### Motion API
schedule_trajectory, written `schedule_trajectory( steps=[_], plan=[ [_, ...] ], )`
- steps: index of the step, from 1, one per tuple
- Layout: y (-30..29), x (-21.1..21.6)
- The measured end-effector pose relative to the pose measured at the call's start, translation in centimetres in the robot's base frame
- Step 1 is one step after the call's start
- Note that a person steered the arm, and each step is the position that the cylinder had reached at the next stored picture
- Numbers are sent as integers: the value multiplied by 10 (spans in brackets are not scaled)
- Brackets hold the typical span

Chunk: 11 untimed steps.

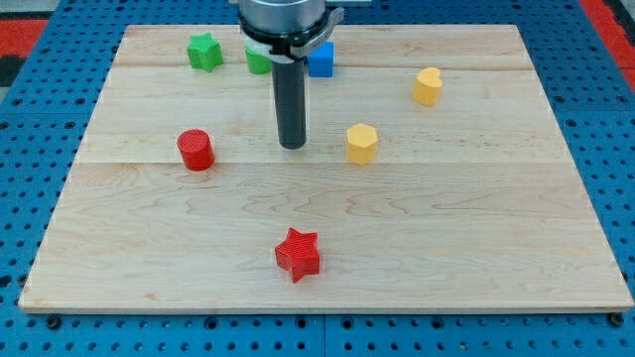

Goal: Move the yellow hexagon to the bottom of the yellow heart

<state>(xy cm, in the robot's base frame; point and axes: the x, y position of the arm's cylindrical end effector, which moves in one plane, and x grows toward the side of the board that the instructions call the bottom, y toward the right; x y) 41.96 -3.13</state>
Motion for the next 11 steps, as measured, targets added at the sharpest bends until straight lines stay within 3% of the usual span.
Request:
schedule_trajectory(
  steps=[2, 6, 7, 8, 9, 11],
  plan=[
    [73, 4],
    [162, 7],
    [164, 7],
    [163, 46],
    [189, 53],
    [197, 27]
  ],
)
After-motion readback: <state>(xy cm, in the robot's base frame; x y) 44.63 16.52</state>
